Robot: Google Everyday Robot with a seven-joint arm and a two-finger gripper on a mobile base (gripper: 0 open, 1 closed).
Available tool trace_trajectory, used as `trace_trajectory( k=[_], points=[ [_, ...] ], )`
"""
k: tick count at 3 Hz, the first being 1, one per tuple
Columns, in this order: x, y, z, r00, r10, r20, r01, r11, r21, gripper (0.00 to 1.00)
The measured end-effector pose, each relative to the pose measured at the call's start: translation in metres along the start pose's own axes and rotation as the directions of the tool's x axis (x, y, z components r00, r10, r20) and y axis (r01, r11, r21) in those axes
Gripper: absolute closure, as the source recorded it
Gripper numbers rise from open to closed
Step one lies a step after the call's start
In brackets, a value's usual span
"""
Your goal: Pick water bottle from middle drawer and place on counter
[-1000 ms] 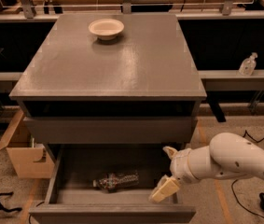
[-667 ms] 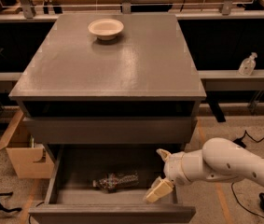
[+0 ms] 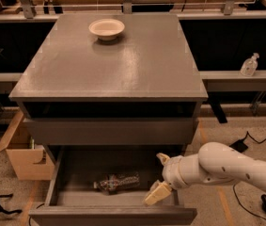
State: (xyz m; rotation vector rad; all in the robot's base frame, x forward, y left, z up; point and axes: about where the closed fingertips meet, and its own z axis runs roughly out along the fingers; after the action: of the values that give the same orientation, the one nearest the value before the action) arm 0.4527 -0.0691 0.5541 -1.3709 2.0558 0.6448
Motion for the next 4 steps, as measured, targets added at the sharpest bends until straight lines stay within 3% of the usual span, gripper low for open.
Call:
trace_trajectory(
  k=[2, 4],
  points=[
    [0.021, -0.017, 0.057, 1.0, -0.008, 0.01, 0.007, 1.0, 0.002, 0.0],
    [0.014, -0.029, 0.12, 0.993, -0.097, 0.06, 0.1, 0.994, -0.045, 0.0]
  ],
)
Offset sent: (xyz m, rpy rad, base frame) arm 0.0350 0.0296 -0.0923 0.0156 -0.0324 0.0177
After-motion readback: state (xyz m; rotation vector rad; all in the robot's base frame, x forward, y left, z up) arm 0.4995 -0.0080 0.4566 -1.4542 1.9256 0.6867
